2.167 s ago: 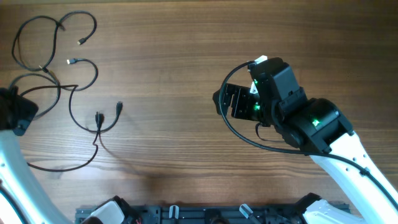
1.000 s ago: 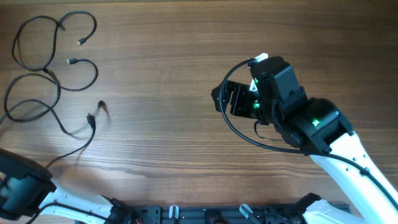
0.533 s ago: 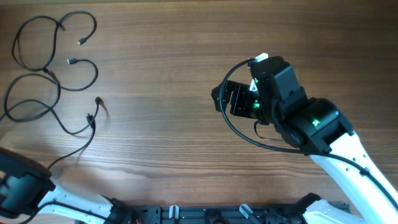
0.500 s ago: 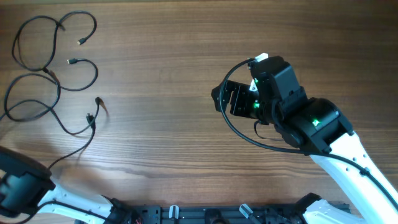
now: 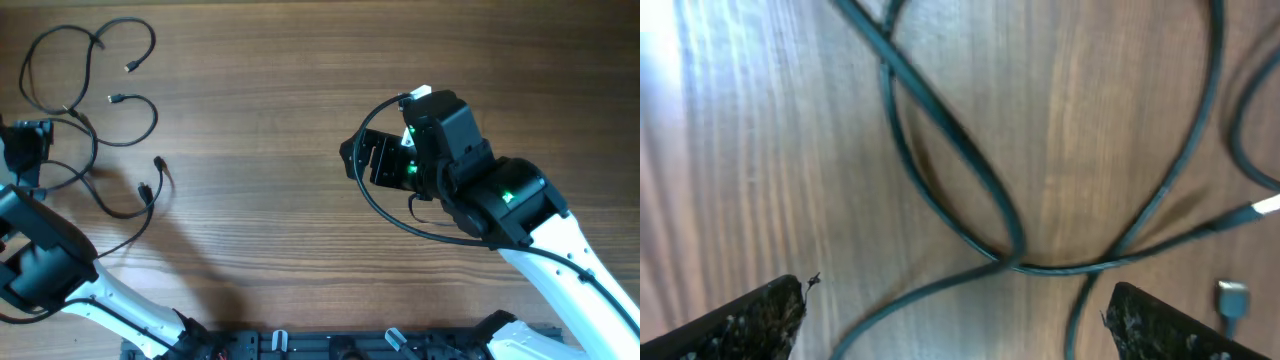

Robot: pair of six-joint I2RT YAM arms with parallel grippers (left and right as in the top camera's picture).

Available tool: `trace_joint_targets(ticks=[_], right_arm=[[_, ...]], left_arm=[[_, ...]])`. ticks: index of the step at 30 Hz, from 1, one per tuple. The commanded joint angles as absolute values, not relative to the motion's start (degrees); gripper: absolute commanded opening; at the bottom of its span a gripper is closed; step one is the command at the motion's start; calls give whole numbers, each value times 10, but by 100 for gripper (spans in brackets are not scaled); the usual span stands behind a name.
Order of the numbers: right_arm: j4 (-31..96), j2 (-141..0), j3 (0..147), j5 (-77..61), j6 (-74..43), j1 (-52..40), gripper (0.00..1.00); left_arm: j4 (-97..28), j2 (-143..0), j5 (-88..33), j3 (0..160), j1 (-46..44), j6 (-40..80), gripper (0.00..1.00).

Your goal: Untangle cables

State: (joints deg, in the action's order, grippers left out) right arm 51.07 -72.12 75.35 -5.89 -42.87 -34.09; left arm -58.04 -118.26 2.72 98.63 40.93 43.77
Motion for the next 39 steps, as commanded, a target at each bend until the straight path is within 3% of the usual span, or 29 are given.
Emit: trace_joint_targets(ticks=[1, 6, 7, 11, 13, 15, 25, 31, 36, 37, 39], right_arm=[[508, -728, 753, -47, -436, -341, 100], [509, -728, 753, -52, -435, -341, 100], [508, -728, 753, -54, -436, -341, 100], [501, -728, 753, -56, -437, -341, 100], [501, -728, 753, -60, -437, -341, 100], [502, -728, 753, -63, -437, -341, 100], [502, -728, 753, -76, -435, -341, 100], [501, -728, 753, -74, -435, -341, 100], [509, -728, 753, -76, -415, -341, 100], [510, -728, 753, -76, -415, -341, 100], [510, -728, 753, -76, -416, -341, 100]], left_arm=[[-578, -1199, 90, 984, 408, 441, 98], [-507, -1219, 91, 935, 408, 439, 92], [-489, -1219, 91, 927, 408, 439, 85], [-483, -1219, 91, 926, 408, 439, 33], [-497, -1219, 84, 926, 408, 439, 14], [-512, -1218, 77, 926, 408, 439, 4], [-567, -1218, 69, 926, 407, 196, 4], [-637, -1218, 59, 926, 406, 251, 4], [-671, -1218, 151, 926, 406, 308, 4], [-671, -1218, 149, 926, 406, 305, 18], [-671, -1218, 149, 926, 406, 304, 57]])
